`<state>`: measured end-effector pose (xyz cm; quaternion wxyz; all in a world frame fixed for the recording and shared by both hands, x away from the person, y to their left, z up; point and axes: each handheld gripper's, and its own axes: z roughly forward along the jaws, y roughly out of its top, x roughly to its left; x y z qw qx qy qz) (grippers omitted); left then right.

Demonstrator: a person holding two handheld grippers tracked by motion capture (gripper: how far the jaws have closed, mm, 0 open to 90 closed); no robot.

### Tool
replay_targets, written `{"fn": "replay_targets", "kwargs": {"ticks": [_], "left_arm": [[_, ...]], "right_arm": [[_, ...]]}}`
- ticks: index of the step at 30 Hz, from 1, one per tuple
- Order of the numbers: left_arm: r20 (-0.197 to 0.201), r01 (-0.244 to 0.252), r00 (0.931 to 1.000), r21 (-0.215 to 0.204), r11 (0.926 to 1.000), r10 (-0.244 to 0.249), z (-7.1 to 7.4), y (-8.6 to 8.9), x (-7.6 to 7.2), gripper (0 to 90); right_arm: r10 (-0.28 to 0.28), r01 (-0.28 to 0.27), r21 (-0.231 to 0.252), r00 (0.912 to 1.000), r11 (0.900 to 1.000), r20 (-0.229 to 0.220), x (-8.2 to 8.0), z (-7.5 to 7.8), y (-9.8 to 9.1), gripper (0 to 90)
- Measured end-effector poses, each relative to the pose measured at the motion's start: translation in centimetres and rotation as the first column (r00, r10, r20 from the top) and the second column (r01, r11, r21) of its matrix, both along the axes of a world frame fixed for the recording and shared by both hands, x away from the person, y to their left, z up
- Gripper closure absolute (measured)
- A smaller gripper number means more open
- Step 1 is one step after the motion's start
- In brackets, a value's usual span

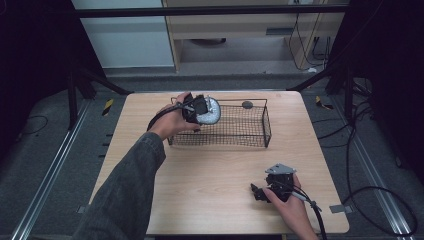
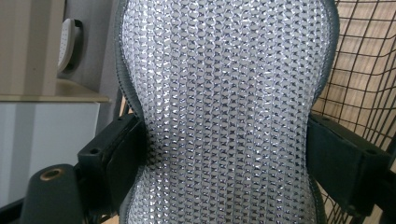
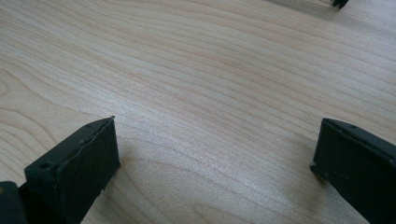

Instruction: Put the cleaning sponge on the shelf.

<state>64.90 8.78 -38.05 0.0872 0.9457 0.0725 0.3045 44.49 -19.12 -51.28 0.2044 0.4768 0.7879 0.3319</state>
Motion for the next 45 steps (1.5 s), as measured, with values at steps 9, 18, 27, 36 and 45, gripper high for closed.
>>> {"fn": "replay_targets", "kwargs": {"ticks": [9, 18, 27, 36, 45], "left_arm": [[0.0, -0.021, 0.9998, -0.033, 0.9992, 0.021, -0.2, 0.1, 0.1, 8.2], [-0.025, -0.061, 0.9979, -0.091, 0.994, 0.059, -0.1, 0.6, 0.3, 3.6], [-0.025, -0.07, 0.9974, -0.125, 0.9897, 0.067, 0.5, 1.2, 0.2, 5.2], [-0.025, -0.058, 0.9982, -0.151, 0.9869, 0.055, 1.0, 1.2, -0.6, 5.5], [-0.02, -0.047, 0.9988, -0.169, 0.9845, 0.044, 1.3, 1.1, -1.7, 4.9]], "right_arm": [[-0.001, 0.001, 0.002, 1.0, 1.0, 0.0, 0.0, 0.0, 0.0, 0.4], [-0.001, 0.001, 0.0, 1.0, 1.0, 0.0, 0.0, 0.0, 0.0, 0.4], [-0.001, 0.001, 0.001, 1.0, 1.0, -0.001, 0.0, 0.0, 0.0, 0.4], [-0.001, 0.001, 0.0, 1.0, 1.0, -0.001, 0.0, 0.0, 0.0, 0.4], [-0.002, 0.002, 0.0, 1.0, 1.0, -0.001, 0.0, 0.0, 0.0, 0.4]]}}
